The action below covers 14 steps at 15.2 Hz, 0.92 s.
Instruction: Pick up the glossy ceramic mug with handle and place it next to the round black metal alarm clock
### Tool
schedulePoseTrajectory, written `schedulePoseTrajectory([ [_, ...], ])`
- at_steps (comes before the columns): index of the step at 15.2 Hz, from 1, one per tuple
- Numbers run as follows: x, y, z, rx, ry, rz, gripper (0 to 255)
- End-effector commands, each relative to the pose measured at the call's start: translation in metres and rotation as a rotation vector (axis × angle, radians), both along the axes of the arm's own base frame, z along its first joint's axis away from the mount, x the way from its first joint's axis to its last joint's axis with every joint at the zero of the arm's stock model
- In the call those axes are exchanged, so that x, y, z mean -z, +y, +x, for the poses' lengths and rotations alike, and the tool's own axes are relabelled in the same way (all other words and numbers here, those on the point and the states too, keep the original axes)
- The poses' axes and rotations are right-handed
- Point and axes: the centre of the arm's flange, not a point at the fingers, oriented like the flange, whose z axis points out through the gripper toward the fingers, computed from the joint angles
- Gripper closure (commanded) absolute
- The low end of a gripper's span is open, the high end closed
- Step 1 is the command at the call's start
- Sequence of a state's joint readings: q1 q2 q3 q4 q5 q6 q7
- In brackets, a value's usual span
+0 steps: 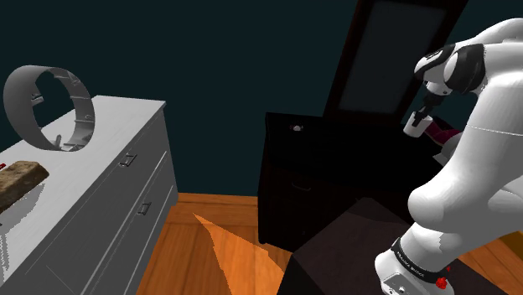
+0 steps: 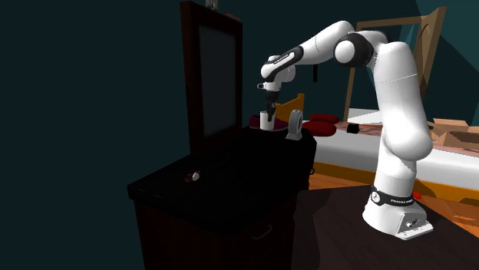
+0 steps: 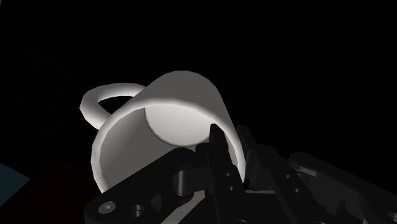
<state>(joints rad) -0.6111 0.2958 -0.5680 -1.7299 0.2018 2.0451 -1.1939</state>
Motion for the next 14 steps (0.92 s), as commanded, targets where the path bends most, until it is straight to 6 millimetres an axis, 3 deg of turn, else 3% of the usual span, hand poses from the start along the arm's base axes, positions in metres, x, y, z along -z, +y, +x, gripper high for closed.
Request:
schedulePoseTrajectory([
  [1,0.010,0.000,-0.001,0.000,0.000,-0.001,255],
  [14,0.075,0.000,-0.001,0.000,0.000,-0.001,255],
])
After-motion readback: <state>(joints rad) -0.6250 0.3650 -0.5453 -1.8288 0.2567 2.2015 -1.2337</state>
